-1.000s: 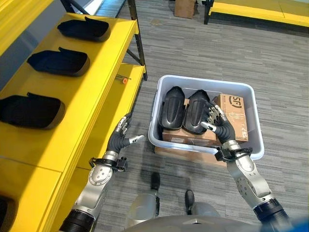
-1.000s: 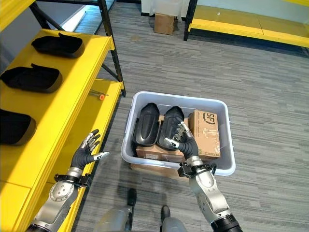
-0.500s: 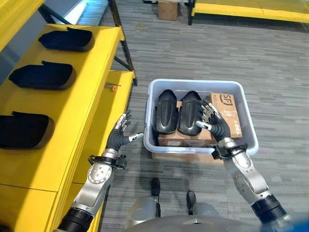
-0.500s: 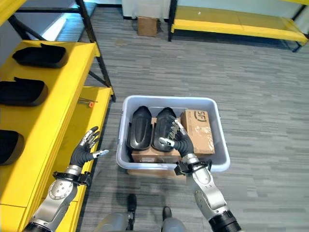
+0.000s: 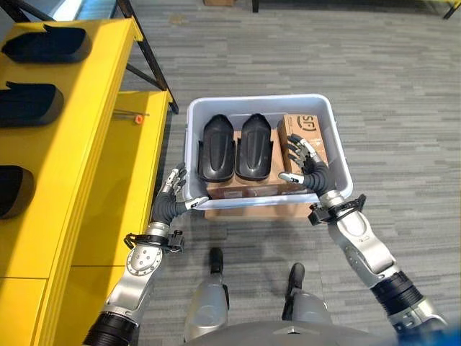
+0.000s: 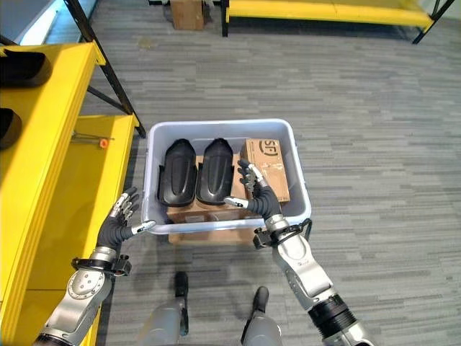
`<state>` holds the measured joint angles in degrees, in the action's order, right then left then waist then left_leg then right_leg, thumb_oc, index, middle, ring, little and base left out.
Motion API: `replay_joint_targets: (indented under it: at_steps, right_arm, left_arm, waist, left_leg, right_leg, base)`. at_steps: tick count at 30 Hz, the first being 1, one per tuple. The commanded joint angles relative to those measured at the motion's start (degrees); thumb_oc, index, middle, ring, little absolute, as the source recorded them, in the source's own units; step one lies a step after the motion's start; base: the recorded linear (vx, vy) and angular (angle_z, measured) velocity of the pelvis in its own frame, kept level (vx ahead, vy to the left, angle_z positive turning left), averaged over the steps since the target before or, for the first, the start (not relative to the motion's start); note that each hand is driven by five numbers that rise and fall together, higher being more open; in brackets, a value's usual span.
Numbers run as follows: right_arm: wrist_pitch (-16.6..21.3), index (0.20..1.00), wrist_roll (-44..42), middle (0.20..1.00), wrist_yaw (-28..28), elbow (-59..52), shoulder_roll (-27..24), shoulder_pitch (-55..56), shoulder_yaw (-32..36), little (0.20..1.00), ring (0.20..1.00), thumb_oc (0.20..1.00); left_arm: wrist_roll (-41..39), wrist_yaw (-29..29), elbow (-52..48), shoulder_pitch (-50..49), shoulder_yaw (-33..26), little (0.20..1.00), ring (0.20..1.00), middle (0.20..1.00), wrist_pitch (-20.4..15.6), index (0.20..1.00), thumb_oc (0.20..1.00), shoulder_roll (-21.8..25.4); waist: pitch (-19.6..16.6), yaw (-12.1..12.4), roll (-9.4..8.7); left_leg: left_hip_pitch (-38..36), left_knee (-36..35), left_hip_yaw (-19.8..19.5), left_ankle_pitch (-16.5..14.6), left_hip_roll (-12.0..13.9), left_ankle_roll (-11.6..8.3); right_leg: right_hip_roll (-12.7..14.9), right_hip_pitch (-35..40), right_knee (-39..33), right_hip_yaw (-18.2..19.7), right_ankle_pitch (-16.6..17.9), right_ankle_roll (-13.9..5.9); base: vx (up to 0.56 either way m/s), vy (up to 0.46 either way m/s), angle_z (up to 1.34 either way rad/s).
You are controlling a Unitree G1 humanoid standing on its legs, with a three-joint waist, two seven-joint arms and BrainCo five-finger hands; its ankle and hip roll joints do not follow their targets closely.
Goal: Move parts from the plastic box to the shelf.
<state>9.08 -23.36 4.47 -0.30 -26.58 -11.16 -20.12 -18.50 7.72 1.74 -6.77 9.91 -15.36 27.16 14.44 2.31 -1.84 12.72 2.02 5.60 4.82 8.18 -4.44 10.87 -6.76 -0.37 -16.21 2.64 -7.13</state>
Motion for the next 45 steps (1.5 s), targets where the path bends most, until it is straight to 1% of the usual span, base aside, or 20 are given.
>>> replay_joint_targets:
  at_steps: [1,2,5,7,8,13,16,17,23,26,27,30,33,34,37,38,45]
  right_arm:
    - [3.8,1.0,1.7,1.0,0.9,-1.9,0.5,-5.1,1.5,1.0,1.0,1.0]
    - [4.0,1.0,2.8,1.0,2.6,0.6,-0.5,-8.3,1.3,1.0,1.0,1.0]
    - [4.0,1.0,5.9,1.0,5.8,4.1,-1.2,-12.8,0.7,1.0,1.0,1.0]
    - [3.8,1.0,9.2,1.0,8.5,8.1,-2.1,-17.4,-0.1,1.0,1.0,1.0]
    - [3.9,1.0,9.3,1.0,8.6,8.3,-2.1,-17.6,-0.2,1.0,1.0,1.0]
    - [2.6,1.0,14.3,1.0,12.6,15.8,-3.8,-25.2,-1.3,1.0,1.0,1.0]
    - [2.3,1.0,15.3,1.0,13.7,18.2,-3.5,-27.7,-2.0,1.0,1.0,1.0]
    - [2.1,1.0,16.5,1.0,14.7,20.0,-3.2,-29.9,-2.7,1.0,1.0,1.0]
    - [0.8,1.0,19.6,1.0,16.9,24.9,-2.0,-34.4,-4.5,1.0,1.0,1.0]
    - [0.6,1.0,20.1,1.0,17.6,27.7,-1.5,-36.2,-5.0,1.0,1.0,1.0]
    - [0.0,1.0,20.0,1.0,18.3,31.5,-1.2,-37.8,-5.5,1.0,1.0,1.0]
    - [-0.7,1.0,20.0,1.0,18.8,37.9,-0.6,-40.4,-6.7,1.0,1.0,1.0]
    - [-0.9,1.0,19.9,1.0,19.1,41.0,-0.3,-41.3,-7.3,1.0,1.0,1.0]
    - [-1.3,1.0,20.6,1.0,19.1,44.4,0.2,-41.3,-8.2,1.0,1.0,1.0]
    - [-1.5,1.0,20.7,1.0,18.9,46.8,0.7,-41.0,-8.6,1.0,1.0,1.0]
    - [-1.7,1.0,20.5,1.0,18.8,50.2,1.6,-40.2,-8.8,1.0,1.0,1.0]
    - [-1.6,1.0,18.8,1.0,18.9,58.9,4.7,-36.7,-7.4,1.0,1.0,1.0]
  left_arm:
    - [-0.2,0.2,-4.5,3.0,-1.7,1.0,1.0,1.0,-3.2,1.0,1.0,2.5]
    - [-1.1,0.6,-5.2,4.7,-0.8,1.0,1.0,1.0,-3.5,1.0,1.0,2.3]
    - [-1.5,1.8,-5.2,7.4,1.0,1.0,1.0,1.0,-3.9,1.0,1.0,1.1]
    - [-1.3,2.5,-5.1,9.2,2.6,1.0,1.0,1.0,-4.1,1.0,1.0,0.6]
    - [-1.2,2.5,-5.0,9.4,2.6,1.0,1.0,1.0,-4.1,1.0,1.0,0.5]
    - [-1.4,3.3,-4.4,11.0,4.3,1.0,1.0,1.0,-4.5,1.0,1.0,0.9]
    - [-1.5,4.0,-4.1,12.1,4.7,1.0,1.0,1.0,-4.7,1.0,1.0,0.7]
    - [-1.5,4.5,-4.2,13.0,5.3,1.0,1.0,1.0,-4.9,1.0,1.0,0.5]
    - [-2.1,5.8,-4.6,14.5,6.7,1.0,1.0,1.0,-4.9,1.0,1.0,-0.2]
    - [-1.1,6.6,-5.1,15.1,6.7,1.0,1.0,1.0,-5.1,1.0,1.0,0.1]
    - [-1.4,7.0,-5.4,15.4,7.0,1.0,1.0,1.0,-5.3,1.0,1.0,0.0]
    - [-2.0,7.1,-5.7,15.6,7.4,1.0,1.0,1.0,-5.5,1.0,1.0,0.0]
    - [-2.2,7.3,-5.5,15.7,7.5,1.0,1.0,1.0,-5.6,1.0,1.0,-0.1]
    - [-2.2,7.6,-5.1,16.2,7.7,1.0,1.0,1.0,-5.6,1.0,1.0,-0.2]
    - [-2.1,7.8,-4.8,16.4,8.0,1.0,1.0,1.0,-5.6,1.0,1.0,-0.3]
    - [-1.8,8.0,-4.6,16.7,8.3,1.0,1.0,1.0,-5.5,1.0,1.0,-0.5]
    - [-1.3,8.3,-3.9,17.3,9.4,1.0,1.0,1.0,-5.9,1.0,1.0,-0.9]
  waist:
    - [0.9,0.4,-2.28]
    - [2.9,0.7,-1.86]
    - [4.9,1.0,-1.29]
    - [6.2,1.4,-0.84]
    - [6.2,1.4,-0.85]
    - [8.5,2.1,-0.36]
    - [9.4,2.1,-0.46]
    - [10.4,2.4,-0.45]
    - [12.2,3.1,-0.81]
    - [12.8,3.4,-0.8]
    - [13.3,3.9,-0.8]
    - [14.2,4.6,-0.7]
    - [14.5,4.8,-0.69]
    - [14.9,5.1,-0.63]
    - [15.2,5.2,-0.54]
    - [15.3,5.5,-0.37]
    - [15.4,5.9,0.2]
  left_leg:
    - [-0.2,4.3,-2.6,-6.5,0.5,0.7]
    - [0.9,4.0,-3.0,-5.6,1.1,0.26]
    - [1.9,2.9,-2.9,-4.2,1.9,-0.48]
    - [2.7,1.7,-2.4,-3.1,2.6,-0.85]
    - [2.8,1.7,-2.3,-3.1,2.6,-0.87]
    - [4.4,2.1,-2.0,-2.9,2.8,-1.03]
    - [5.0,2.4,-2.0,-2.9,2.7,-1.01]
    - [5.6,2.7,-2.3,-2.9,2.6,-1.01]
    - [6.8,3.5,-2.9,-3.3,2.2,-0.69]
    - [7.3,3.7,-3.2,-3.4,2.0,-0.65]
    - [7.7,3.8,-3.5,-3.3,1.8,-0.65]
    - [7.9,4.2,-3.7,-3.5,1.6,-0.61]
    - [8.3,4.1,-3.9,-3.2,1.4,-0.53]
    - [8.3,4.1,-4.1,-3.2,1.4,-0.49]
    - [8.4,4.0,-4.2,-3.1,1.3,-0.48]
    - [8.5,4.1,-4.4,-3.2,1.1,-0.39]
    - [8.7,4.1,-4.5,-3.3,0.8,-0.29]
  right_leg:
    - [5.2,-4.4,8.1,-2.0,-1.8,-2.42]
    - [4.9,-6.0,9.4,-2.4,-2.6,-2.13]
    - [4.5,-7.9,10.2,-2.7,-3.1,-1.94]
    - [4.1,-10.0,10.6,-2.2,-3.2,-1.79]
    - [4.1,-10.2,10.7,-2.1,-3.2,-1.76]
    - [4.0,-13.1,11.9,-1.0,-3.2,-1.55]
    - [4.0,-13.8,12.1,-0.7,-3.1,-1.52]
    - [4.0,-13.9,12.0,-0.9,-2.9,-1.48]
    - [4.2,-14.4,12.1,-0.6,-2.7,-1.31]
    - [4.3,-14.5,12.1,-0.9,-2.7,-1.28]
    - [4.3,-14.5,12.1,-1.0,-2.5,-1.25]
    - [4.3,-14.2,12.1,-1.0,-2.7,-1.16]
    - [4.3,-14.4,11.9,-1.1,-2.5,-1.06]
    - [4.3,-14.2,11.8,-1.4,-2.5,-1.07]
    - [4.3,-14.0,11.6,-1.5,-2.5,-1.03]
    - [4.3,-14.0,11.6,-1.6,-2.5,-1.02]
    - [4.4,-13.7,11.0,-1.8,-2.4,-1.08]
  base:
    - [-0.07,-0.173,0.08]
    - [-0.05,-0.153,0.0]
    - [-0.04,-0.134,0.02]
    - [-0.03,-0.09,0.02]
    - [-0.02,-0.056,-0.02]
    - [-0.01,-0.019,-0.05]
    - [0.0,-0.009,-0.02]
    - [0.0,0.0,0.0]
    - [0.0,0.001,0.02]
    - [0.0,0.007,0.06]
    - [-0.01,0.001,0.04]
    - [0.0,0.0,0.0]
    - [0.0,0.002,0.01]
    - [0.0,0.003,0.06]
    - [0.0,0.01,0.09]
    - [0.0,0.014,0.04]
    - [0.0,0.013,0.03]
